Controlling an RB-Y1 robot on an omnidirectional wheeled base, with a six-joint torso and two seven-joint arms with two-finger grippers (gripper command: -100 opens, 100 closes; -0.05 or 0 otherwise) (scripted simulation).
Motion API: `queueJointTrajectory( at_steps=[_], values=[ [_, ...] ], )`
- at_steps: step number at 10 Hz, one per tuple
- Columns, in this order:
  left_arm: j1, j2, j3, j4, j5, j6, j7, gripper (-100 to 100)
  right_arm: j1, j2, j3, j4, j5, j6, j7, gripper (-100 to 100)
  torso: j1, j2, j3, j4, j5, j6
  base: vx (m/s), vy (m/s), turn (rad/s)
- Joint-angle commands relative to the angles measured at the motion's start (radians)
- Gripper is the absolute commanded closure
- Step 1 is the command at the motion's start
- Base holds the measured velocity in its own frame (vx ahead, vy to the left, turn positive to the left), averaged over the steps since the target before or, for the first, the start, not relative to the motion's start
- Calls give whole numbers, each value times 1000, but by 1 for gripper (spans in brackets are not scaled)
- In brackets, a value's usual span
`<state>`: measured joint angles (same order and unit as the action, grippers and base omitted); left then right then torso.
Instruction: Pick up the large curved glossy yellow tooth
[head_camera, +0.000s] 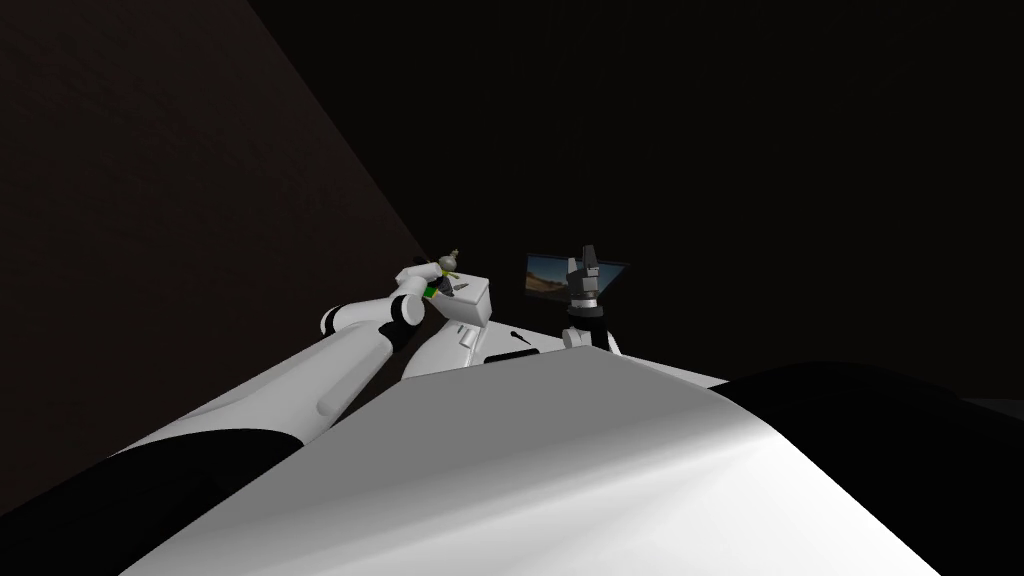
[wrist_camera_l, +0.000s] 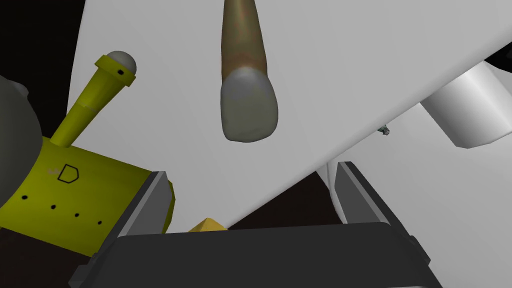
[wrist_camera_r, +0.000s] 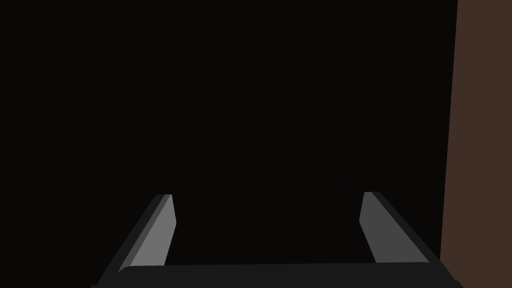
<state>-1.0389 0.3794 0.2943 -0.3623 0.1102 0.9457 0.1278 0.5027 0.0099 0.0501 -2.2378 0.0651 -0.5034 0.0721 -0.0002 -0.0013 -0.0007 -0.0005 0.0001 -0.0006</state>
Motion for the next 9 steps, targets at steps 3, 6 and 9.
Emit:
queueJointTrajectory(
  at_steps=[3, 6, 9],
  values=[
    [-42, 0, 14, 55, -5, 62, 1, -100, 0, 0, 0, 0, 0, 0, 0, 0, 0, -1, 0, 0, 0, 0, 32, 0, -26],
    [-69, 2, 23, 92, -7, 86, -1, -100, 0, 0, 0, 0, 0, 0, 0, 0, -1, -1, -1, 0, 0, 0, 39, -5, -28],
    [-73, 1, 25, 96, -8, 91, -2, -100, 0, 0, 0, 0, 0, 0, 0, 0, -1, 0, 0, 0, 0, 0, 21, -5, -13]
  ],
)
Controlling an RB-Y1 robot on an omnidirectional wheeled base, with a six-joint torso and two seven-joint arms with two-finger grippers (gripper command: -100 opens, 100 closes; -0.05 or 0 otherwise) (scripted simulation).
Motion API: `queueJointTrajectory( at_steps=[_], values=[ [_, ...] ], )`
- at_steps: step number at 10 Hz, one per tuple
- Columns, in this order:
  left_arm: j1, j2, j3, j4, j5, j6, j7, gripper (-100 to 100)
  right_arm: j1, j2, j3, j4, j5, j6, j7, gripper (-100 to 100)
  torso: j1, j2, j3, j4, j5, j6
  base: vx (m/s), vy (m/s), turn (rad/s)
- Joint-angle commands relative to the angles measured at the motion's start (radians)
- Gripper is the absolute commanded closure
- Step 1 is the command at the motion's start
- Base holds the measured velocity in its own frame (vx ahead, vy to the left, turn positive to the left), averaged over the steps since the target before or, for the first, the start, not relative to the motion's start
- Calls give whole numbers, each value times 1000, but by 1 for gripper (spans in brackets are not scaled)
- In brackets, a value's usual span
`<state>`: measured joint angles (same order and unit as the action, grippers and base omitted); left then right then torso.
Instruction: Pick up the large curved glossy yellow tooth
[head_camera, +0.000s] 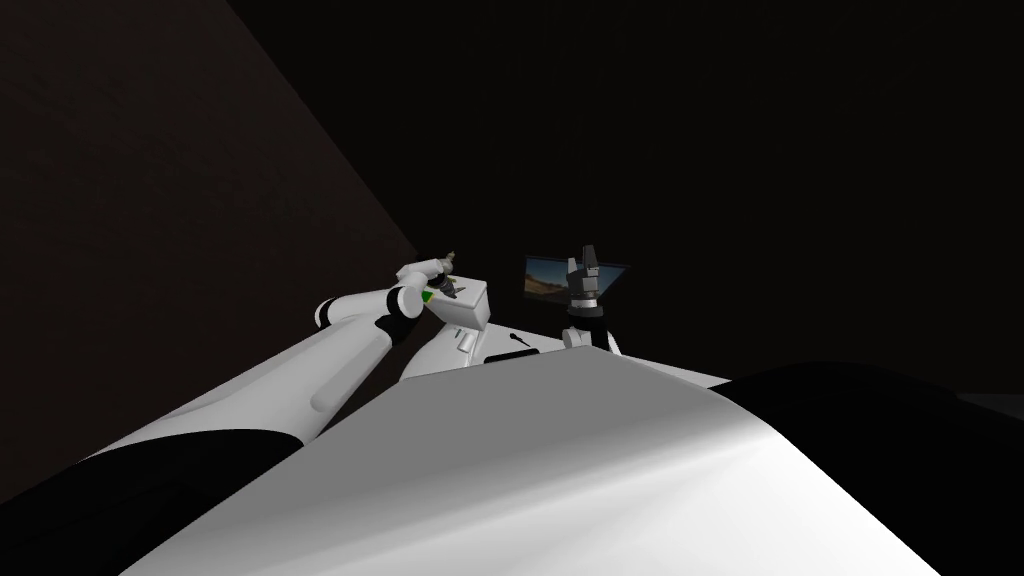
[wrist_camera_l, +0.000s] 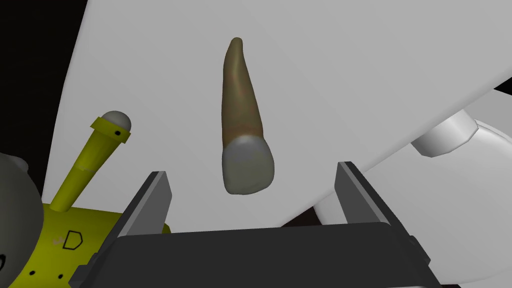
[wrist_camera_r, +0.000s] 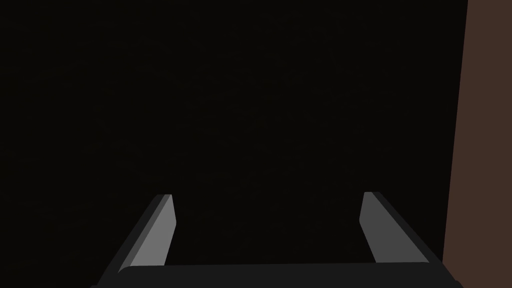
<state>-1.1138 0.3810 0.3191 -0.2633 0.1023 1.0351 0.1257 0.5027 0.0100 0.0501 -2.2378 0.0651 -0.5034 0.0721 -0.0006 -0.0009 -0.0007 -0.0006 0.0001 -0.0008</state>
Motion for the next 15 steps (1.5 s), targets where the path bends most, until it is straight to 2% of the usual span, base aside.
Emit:
queueJointTrajectory(
  at_steps=[1, 2, 4, 5, 6, 8, 9, 11, 12, 14, 15],
  values=[
    [0, 0, 0, 0, 0, 0, 0, 0, 0, 0, 0, 0, 0, 0, 0, 0, 0, 0, 0, 0, 0, 0, 0, 0, 0],
    [8, -8, -50, -20, 38, 3, 25, -100, 0, 0, 0, 0, 0, 0, 0, 0, 0, 1, 0, 0, 0, 0, 11, 15, 55],
    [8, -8, -57, -20, 38, 3, 25, -100, 0, 0, 0, 0, 0, 0, 0, 0, 2, 0, 0, 0, 0, 0, 10, 18, 14],
    [16, -16, -105, -40, 75, 5, 50, -100, 0, 0, 0, 0, 0, 0, 0, 0, 1, 1, 0, 0, 0, 0, 12, 26, 56],
    [16, -16, -115, -40, 75, 5, 50, -100, 0, 0, 0, 0, 0, 0, 0, 0, 2, 0, 0, 0, 0, 0, 16, 21, 25],
    [16, -16, -115, -40, 75, 5, 50, -100, 0, 0, 0, 0, 0, 0, 0, 0, 1, 1, 0, 0, 0, 0, 4, 5, -2],
    [24, -24, -164, -60, 113, 7, 74, -100, 0, 0, 0, 0, 0, 0, 0, 0, 1, 1, 1, 0, 0, 0, 8, 15, 56],
    [24, -24, -172, -60, 113, 7, 74, -100, 0, 0, 0, 0, 0, 0, 0, 0, 2, 1, 0, 0, 0, 0, 10, 17, 12],
    [32, -32, -219, -80, 151, 10, 99, -100, 0, 0, 0, 0, 0, 0, 0, 0, 1, 1, 0, 0, 0, 0, 12, 23, 56],
    [32, -32, -230, -80, 151, 10, 99, -100, 0, 0, 0, 0, 0, 0, 0, 0, 2, 0, 0, 0, 1, 0, 11, 16, 13],
    [40, -39, -277, -100, 188, 12, 124, -100, 0, 0, 0, 0, 0, 0, 0, 0, 1, 1, 0, 0, 0, 0, 16, 18, 49]
  ],
)
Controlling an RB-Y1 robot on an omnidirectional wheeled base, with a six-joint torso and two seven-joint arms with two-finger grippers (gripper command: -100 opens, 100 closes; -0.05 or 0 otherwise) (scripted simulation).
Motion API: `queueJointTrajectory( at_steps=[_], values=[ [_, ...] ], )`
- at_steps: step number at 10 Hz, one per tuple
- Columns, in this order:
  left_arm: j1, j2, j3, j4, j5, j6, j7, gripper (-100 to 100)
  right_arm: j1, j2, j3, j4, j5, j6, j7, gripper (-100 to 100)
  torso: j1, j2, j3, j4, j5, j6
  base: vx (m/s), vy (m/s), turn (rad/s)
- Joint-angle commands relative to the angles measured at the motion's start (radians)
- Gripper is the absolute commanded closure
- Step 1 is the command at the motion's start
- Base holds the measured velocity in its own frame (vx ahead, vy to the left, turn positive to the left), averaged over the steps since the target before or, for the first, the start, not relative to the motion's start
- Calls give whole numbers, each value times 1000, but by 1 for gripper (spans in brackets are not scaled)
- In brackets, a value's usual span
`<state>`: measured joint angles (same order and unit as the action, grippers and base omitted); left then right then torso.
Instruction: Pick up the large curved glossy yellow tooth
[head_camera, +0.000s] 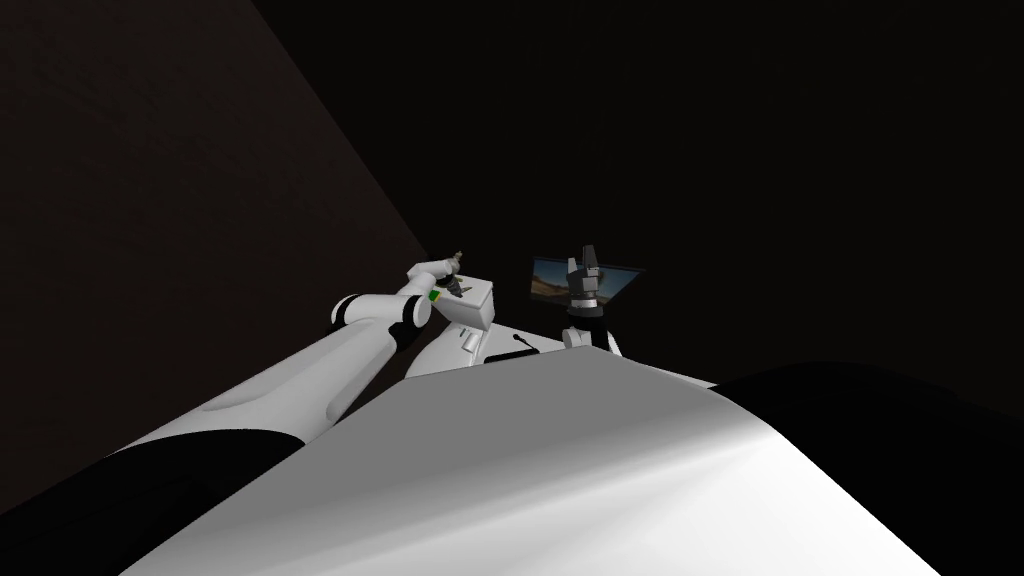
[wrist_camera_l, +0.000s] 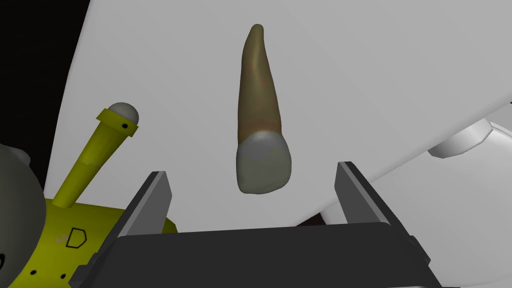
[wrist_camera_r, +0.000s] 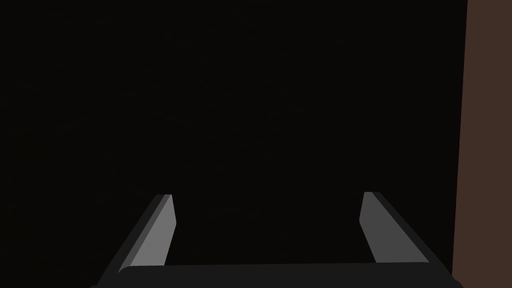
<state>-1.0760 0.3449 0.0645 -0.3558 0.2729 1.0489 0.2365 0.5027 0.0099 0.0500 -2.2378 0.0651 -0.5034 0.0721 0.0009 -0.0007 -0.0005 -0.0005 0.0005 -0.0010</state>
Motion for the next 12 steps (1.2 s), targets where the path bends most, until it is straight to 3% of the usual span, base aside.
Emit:
queueJointTrajectory(
  at_steps=[1, 2, 3, 4, 5, 6, 7, 8, 9, 10, 11, 12],
  values=[
    [2, -3, -33, -8, 18, -1, 13, -100, 0, 0, 0, 0, 0, 0, 0, 0, 0, 0, 0, 0, 0, 0, 14, 20, 35],
    [10, -11, -71, -28, 56, 1, 38, -100, 0, 0, 0, 0, 0, 0, 0, 0, 0, 0, 0, 0, 0, 0, 15, 28, 48],
    [10, -11, -90, -28, 56, 1, 38, -100, 0, 0, 0, 0, 0, 0, 0, 0, 1, 0, 0, 0, 0, 0, 17, 25, 25],
    [18, -19, -126, -48, 93, 4, 62, -100, 0, 0, 0, 0, 0, 0, 0, 0, 1, 0, 0, 0, 0, 0, 17, 30, 54],
    [18, -19, -148, -48, 93, 4, 62, -100, 0, 0, 0, 0, 0, 0, 0, 0, 1, 0, 0, 0, 0, 0, 16, 26, 28],
    [26, -27, -181, -68, 131, 6, 87, -100, 0, 0, 0, 0, 0, 0, 0, 0, 1, 0, 0, 0, 0, 0, 20, 32, 61],
    [26, -27, -205, -68, 131, 6, 87, -100, 0, 0, 0, 0, 0, 0, 0, 0, 1, 0, 0, 0, 0, 0, 19, 21, 24],
    [34, -35, -238, -88, 169, 8, 112, -100, 0, 0, 0, 0, 0, 0, 0, 0, 0, 0, 0, 0, 0, 0, 18, 25, 58],
    [34, -35, -263, -88, 169, 8, 112, -100, 0, 0, 0, 0, 0, 0, 0, 0, 0, 0, 0, 0, 0, 0, 17, 23, 23],
    [42, -43, -294, -108, 206, 11, 137, -100, 0, 0, 0, 0, 0, 0, 0, 0, 0, 0, 0, 0, 0, 0, 23, 28, 60],
    [42, -43, -320, -108, 206, 11, 137, -100, 0, 0, 0, 0, 0, 0, 0, 0, 0, -1, -1, -2, 1, 1, 19, 20, 16],
    [36, -40, -302, -100, 201, 4, 131, -100, 0, 0, 0, 0, 0, 0, 0, 0, 0, -1, -2, -3, 1, 1, 6, 6, -3]
  ],
)
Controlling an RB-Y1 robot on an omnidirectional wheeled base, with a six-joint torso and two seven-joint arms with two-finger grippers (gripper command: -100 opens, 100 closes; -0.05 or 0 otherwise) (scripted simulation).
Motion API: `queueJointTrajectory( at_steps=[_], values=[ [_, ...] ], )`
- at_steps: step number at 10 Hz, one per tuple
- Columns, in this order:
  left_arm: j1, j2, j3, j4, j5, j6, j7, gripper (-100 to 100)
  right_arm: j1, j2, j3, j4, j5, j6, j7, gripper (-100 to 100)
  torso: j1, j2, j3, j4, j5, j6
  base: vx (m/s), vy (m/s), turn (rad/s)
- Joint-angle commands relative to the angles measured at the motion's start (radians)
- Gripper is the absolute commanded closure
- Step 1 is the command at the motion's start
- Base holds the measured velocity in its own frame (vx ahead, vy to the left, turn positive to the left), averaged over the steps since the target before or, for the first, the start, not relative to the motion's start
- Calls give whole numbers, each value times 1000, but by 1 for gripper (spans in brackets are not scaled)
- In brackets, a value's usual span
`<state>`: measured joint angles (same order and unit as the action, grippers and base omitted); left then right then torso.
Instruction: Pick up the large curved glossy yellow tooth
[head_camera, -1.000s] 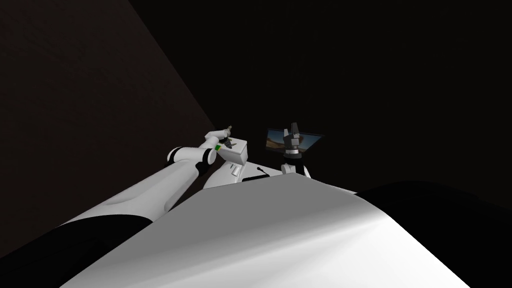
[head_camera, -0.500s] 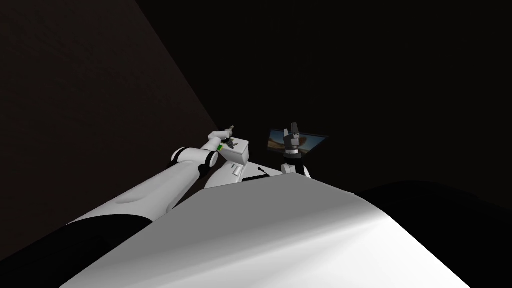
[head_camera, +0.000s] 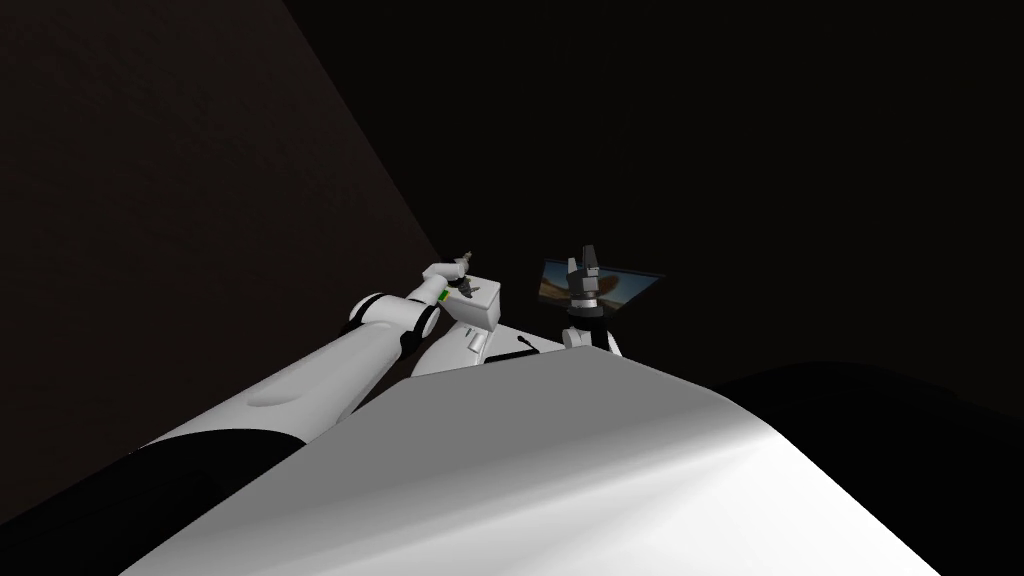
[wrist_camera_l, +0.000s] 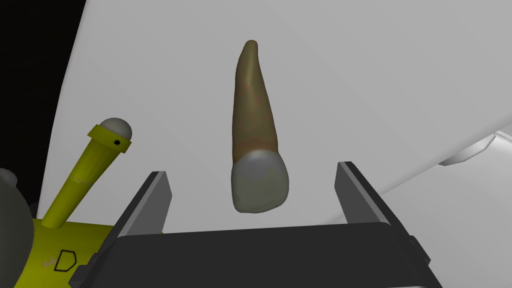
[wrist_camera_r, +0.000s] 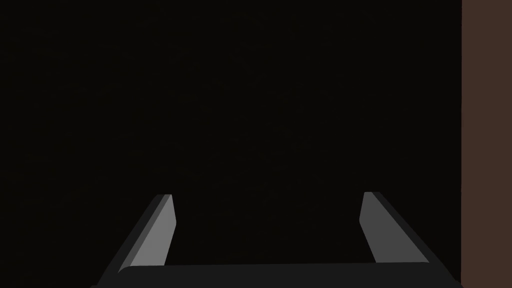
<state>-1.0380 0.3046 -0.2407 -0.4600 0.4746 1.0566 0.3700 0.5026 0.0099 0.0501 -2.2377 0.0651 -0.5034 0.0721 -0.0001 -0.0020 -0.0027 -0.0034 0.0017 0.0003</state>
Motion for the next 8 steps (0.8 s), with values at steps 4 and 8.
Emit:
queueJointTrajectory(
  at_steps=[4, 8],
  values=[
    [0, 0, 0, 0, 0, 0, 0, 100, 0, 0, 0, 0, 0, 0, 0, 0, 0, -1, 0, 0, 0, 0, 0, 0, 0],
    [-12, 13, 75, 36, -65, -2, -46, 100, 0, 0, 0, 0, 0, 0, 0, 0, -1, 0, 0, 0, 0, 0, -13, -13, -35]
  ],
)
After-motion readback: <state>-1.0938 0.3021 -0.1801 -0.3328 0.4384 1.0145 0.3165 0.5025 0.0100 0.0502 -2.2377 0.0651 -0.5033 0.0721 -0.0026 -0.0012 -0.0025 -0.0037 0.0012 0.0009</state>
